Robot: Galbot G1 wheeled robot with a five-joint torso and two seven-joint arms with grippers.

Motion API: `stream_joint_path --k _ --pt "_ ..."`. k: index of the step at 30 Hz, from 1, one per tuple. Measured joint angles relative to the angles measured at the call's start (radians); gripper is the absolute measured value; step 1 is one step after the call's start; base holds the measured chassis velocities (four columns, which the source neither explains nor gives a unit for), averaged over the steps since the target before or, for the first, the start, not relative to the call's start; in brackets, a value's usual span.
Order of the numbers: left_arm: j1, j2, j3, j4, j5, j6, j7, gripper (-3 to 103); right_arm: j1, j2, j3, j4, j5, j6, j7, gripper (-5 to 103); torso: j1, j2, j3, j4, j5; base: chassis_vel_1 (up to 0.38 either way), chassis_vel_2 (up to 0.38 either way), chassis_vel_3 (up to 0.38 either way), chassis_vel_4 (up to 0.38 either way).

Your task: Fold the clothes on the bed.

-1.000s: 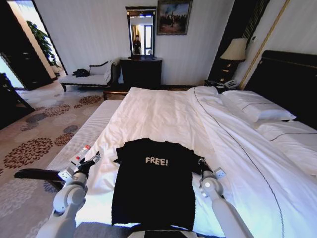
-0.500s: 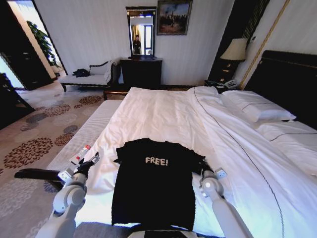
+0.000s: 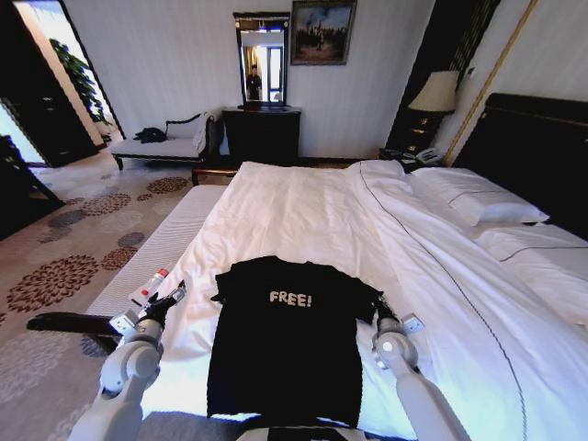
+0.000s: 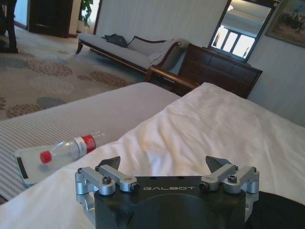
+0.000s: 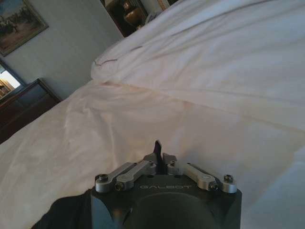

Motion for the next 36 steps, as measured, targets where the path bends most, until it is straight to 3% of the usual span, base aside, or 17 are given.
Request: stream_joint_path --k 1,3,6,8,11,12,14,15,17,18,19,21,25,36 --pt "-0.002 0.001 0.001 0.000 -0.015 0.000 -0.001 100 -0.006 0.000 0.003 0.012 -0.001 -0.002 0.007 13 0.000 0.000 0.000 0.0000 0.0000 0.000 0.000 0.000 0.000" --pt "-0.004 0.001 0.001 -0.001 -0.026 0.001 -0.003 100 -0.009 0.000 0.005 0.019 -0.002 -0.004 0.012 13 0.000 0.000 0.000 0.0000 0.0000 0.000 0.000 0.000 0.000" --pt "-0.022 0.002 0.001 -0.017 -0.118 0.001 -0.010 100 -0.038 -0.002 0.020 0.085 -0.013 -0.035 0.090 29 0.000 0.000 0.000 0.0000 0.0000 0.000 0.000 0.000 0.000" --pt "-0.030 0.002 0.001 -0.021 -0.150 -0.002 -0.012 100 -0.042 -0.002 0.024 0.095 -0.018 -0.040 0.109 29 0.000 0.000 0.000 0.0001 0.0000 0.000 0.000 0.000 0.000" --pt "-0.105 -0.004 0.003 -0.032 -0.333 -0.046 -0.009 100 -0.052 -0.001 0.049 0.155 -0.032 -0.048 0.221 45 0.000 0.000 0.000 -0.0001 0.0000 0.000 0.000 0.000 0.000" --pt "-0.105 -0.004 0.003 -0.032 -0.333 -0.046 -0.009 100 -0.052 -0.001 0.049 0.155 -0.032 -0.048 0.221 45 0.000 0.000 0.000 -0.0001 0.0000 0.000 0.000 0.000 0.000" --pt "-0.178 -0.004 0.018 -0.011 -0.415 -0.054 -0.010 100 -0.049 0.001 0.070 0.204 -0.021 -0.048 0.295 56 0.000 0.000 0.000 -0.0004 0.0003 0.000 0.000 0.000 0.000" --pt "-0.191 -0.004 0.026 0.002 -0.416 -0.053 -0.011 100 -0.049 0.001 0.073 0.215 -0.019 -0.048 0.307 61 0.000 0.000 0.000 -0.0003 0.0003 0.000 0.000 0.000 0.000" --pt "-0.209 -0.003 0.041 0.024 -0.410 -0.046 -0.016 100 -0.048 0.002 0.077 0.232 -0.017 -0.048 0.321 61 0.000 0.000 0.000 -0.0003 0.0002 0.000 0.000 0.000 0.000" --pt "-0.228 -0.004 0.062 0.056 -0.393 -0.027 -0.030 100 -0.047 0.004 0.078 0.254 -0.017 -0.048 0.333 73 0.000 0.000 0.000 -0.0003 0.0001 0.000 0.000 0.000 0.000" --pt "-0.236 -0.008 0.076 0.079 -0.377 -0.014 -0.038 100 -0.047 0.005 0.078 0.269 -0.017 -0.049 0.340 73 0.000 0.000 0.000 -0.0002 0.0002 0.000 0.000 0.000 0.000" --pt "-0.247 -0.021 0.093 0.117 -0.359 0.003 -0.045 100 -0.048 0.007 0.075 0.293 -0.017 -0.052 0.346 83 0.000 0.000 0.000 0.0000 -0.0004 0.000 0.000 0.000 0.000" --pt "-0.270 -0.075 0.114 0.213 -0.406 0.044 -0.045 100 -0.049 0.018 0.057 0.316 -0.017 -0.065 0.354 97 0.000 0.000 0.000 -0.0001 -0.0001 0.000 0.000 0.000 0.000" --pt "-0.311 -0.151 0.139 0.368 -0.431 0.078 -0.016 100 -0.043 0.029 0.041 0.288 -0.019 -0.071 0.355 100 0.000 0.000 0.000 -0.0001 0.0002 0.000 0.000 0.000 0.000"
